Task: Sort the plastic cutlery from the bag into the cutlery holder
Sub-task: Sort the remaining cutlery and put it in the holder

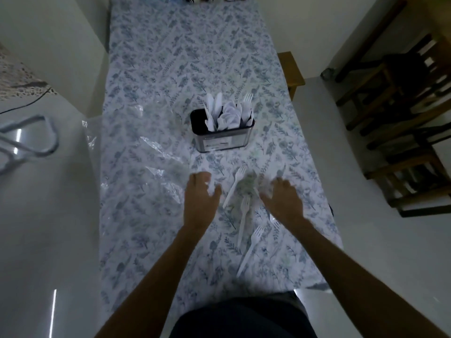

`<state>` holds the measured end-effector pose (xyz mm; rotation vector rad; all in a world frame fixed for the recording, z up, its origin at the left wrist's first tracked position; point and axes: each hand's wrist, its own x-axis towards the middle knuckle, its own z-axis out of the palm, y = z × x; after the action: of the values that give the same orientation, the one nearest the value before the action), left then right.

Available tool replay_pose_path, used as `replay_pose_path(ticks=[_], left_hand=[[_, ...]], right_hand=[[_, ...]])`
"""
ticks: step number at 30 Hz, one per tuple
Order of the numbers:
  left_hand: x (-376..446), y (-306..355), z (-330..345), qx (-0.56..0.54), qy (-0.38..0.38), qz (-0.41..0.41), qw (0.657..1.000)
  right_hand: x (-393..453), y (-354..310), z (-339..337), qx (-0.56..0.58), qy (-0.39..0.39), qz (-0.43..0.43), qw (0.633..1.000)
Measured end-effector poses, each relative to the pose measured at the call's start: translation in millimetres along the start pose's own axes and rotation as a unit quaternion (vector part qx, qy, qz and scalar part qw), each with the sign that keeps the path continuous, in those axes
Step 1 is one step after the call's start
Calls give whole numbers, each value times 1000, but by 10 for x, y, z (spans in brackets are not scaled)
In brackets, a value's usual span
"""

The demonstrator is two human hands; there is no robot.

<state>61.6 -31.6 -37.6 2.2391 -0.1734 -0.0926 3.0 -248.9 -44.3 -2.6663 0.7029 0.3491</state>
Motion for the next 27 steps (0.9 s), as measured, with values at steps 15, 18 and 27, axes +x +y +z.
replay_pose_path(ticks=[15,18,27], left_hand=[[-358,384,379,-48,-312,-90,945],[-471,208,312,-60,-241,-146,958],[-766,-83,152,-292,-220,-348,863]], right_hand=[[-601,140,117,2,203,-312,928],[-825,107,247,96,142,-107,979],[-1112,-58,707,216,-53,10,975]])
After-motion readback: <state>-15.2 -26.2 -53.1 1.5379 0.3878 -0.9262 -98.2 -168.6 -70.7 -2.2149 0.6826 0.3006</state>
